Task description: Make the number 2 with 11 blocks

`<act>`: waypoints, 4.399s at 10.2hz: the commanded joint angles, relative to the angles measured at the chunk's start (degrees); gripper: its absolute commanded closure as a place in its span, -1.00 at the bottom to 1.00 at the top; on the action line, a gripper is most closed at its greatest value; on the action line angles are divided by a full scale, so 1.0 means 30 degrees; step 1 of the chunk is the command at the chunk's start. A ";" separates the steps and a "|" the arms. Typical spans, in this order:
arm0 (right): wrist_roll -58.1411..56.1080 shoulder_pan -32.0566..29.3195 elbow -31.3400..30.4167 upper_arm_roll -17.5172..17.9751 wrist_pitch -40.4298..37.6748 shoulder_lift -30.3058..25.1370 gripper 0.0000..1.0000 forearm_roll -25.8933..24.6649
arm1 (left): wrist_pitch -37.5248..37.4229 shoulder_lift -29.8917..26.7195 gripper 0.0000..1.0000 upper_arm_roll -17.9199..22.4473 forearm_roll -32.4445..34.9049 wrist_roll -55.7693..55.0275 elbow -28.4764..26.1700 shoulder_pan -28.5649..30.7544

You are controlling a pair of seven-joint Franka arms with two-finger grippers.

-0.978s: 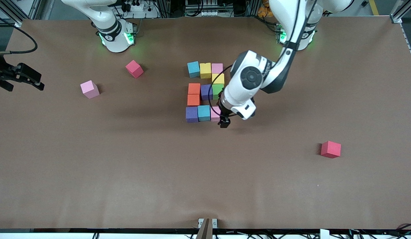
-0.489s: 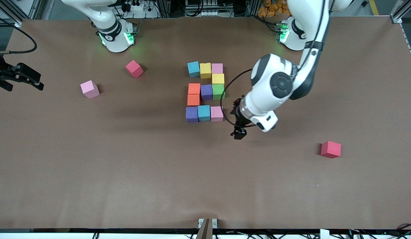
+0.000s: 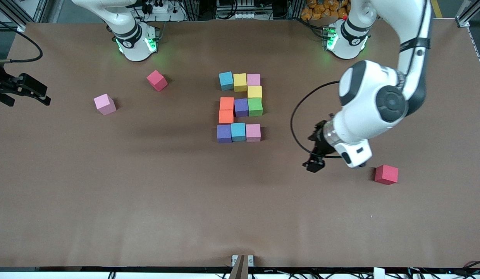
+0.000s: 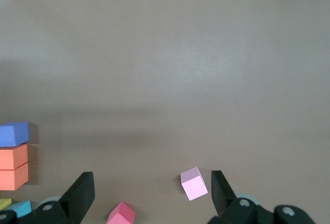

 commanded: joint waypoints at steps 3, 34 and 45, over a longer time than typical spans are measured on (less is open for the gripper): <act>0.0020 -0.0160 0.0169 0.0060 -0.0189 0.0018 -1.00 0.0189 | -0.3108 -0.0733 -1.00 -0.0153 0.2327 0.6814 0.0959 0.1942; -0.3232 -0.2269 0.0257 0.0441 -0.1304 -0.0187 -1.00 -0.0074 | -0.7012 -0.8117 -1.00 -0.9031 0.7055 2.4031 -0.0974 1.3546; -0.0654 -0.2269 0.0257 0.0587 -0.1039 -0.0099 -1.00 -0.0017 | -0.7129 -0.8262 -1.00 -0.9469 0.6762 2.4119 -0.1031 1.3575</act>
